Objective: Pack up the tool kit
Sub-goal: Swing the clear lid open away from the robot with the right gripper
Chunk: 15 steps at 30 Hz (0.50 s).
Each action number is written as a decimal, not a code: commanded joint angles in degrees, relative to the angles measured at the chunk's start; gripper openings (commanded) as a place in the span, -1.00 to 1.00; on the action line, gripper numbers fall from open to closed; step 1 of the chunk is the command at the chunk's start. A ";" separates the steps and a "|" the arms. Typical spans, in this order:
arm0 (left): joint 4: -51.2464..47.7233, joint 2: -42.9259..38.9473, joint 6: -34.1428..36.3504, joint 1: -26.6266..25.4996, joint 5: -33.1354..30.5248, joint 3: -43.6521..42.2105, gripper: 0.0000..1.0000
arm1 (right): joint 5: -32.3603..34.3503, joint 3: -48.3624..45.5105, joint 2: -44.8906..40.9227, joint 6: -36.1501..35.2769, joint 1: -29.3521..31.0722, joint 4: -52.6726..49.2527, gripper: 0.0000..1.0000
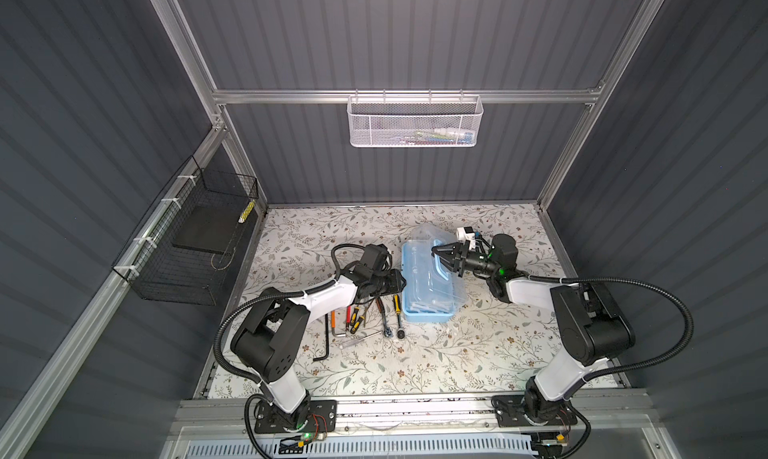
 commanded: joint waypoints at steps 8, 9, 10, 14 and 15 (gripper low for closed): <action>-7.57 2.44 3.15 -1.43 -5.43 5.08 -0.25 | -1.75 -0.04 0.52 2.41 -0.40 6.60 -1.00; -8.53 2.88 3.33 -1.63 -6.20 5.85 -0.26 | -1.83 -0.14 0.68 2.72 -0.40 7.17 -1.00; -9.20 3.19 3.35 -1.72 -6.84 6.37 -0.27 | -1.92 -0.25 0.78 3.00 -0.54 7.74 -1.00; -10.86 4.57 3.30 -2.00 -8.35 8.17 -0.29 | -2.36 -1.28 1.36 5.16 -1.43 11.39 -1.00; -11.44 4.95 3.42 -2.09 -8.75 8.68 -0.29 | -2.57 -1.61 1.56 5.86 -1.73 12.73 -1.00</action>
